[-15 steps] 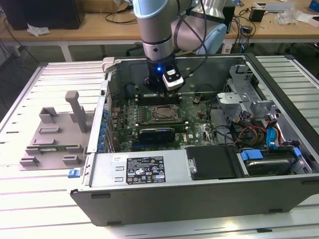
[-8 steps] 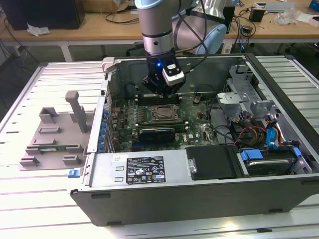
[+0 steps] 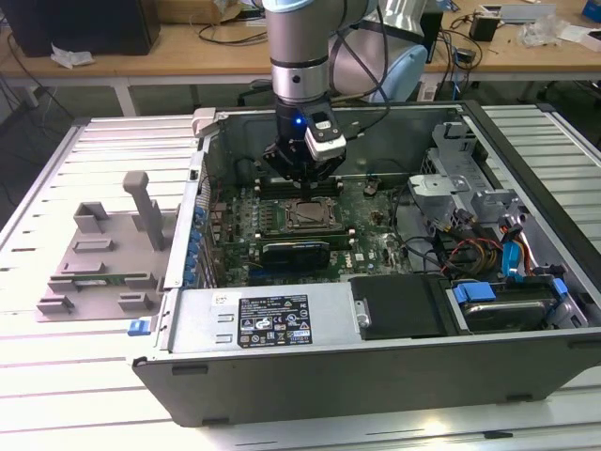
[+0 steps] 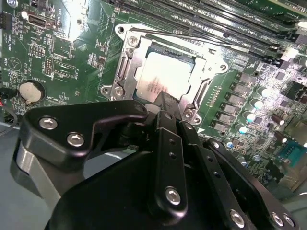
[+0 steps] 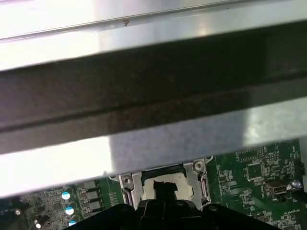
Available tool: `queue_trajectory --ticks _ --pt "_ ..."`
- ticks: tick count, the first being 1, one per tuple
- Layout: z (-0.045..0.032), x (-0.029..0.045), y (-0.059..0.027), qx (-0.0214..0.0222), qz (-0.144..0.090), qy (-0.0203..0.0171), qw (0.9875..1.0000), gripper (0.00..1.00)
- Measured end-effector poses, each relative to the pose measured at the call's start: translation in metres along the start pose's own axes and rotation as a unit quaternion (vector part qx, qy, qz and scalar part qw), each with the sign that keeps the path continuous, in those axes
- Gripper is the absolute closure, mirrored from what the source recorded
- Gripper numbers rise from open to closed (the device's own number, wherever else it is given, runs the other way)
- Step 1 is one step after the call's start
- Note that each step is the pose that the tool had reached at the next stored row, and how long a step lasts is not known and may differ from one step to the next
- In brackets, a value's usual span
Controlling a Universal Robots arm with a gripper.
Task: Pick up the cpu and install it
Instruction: 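Install the first cpu locking lever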
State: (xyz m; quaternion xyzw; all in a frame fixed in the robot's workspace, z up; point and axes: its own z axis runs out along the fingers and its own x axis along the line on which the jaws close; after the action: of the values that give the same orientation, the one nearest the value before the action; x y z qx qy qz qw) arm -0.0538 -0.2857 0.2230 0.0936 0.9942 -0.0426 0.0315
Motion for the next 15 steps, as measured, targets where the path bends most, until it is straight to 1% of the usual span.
queue_trajectory --ticks 1,3,4,5,6,9,11,13,15 --pt "0.0 -0.0001 -0.0003 -0.0016 0.0 0.0003 1.0 0.89" --pt "0.0001 -0.0002 -0.0017 -0.008 0.001 0.0015 1.0 0.89" --pt "0.0002 -0.0005 -0.0031 -0.0149 0.001 0.0027 0.9999 0.89" --pt "0.0005 -0.0011 -0.0058 -0.023 0.001 0.0041 0.9997 0.89" --pt "0.0006 -0.0014 -0.0074 -0.0253 0.001 0.0046 0.9997 0.89" --pt "0.0013 -0.0027 -0.0148 -0.0298 0.002 0.0055 0.9995 0.89" --pt "0.0016 -0.0034 -0.0182 -0.0316 0.001 0.0058 0.9995 0.89" --pt "0.0023 -0.0041 -0.022 -0.0322 -0.001 0.0058 0.9995 0.89" --pt "0.0029 -0.0047 -0.0239 -0.0324 -0.004 0.0056 0.9995 0.89"
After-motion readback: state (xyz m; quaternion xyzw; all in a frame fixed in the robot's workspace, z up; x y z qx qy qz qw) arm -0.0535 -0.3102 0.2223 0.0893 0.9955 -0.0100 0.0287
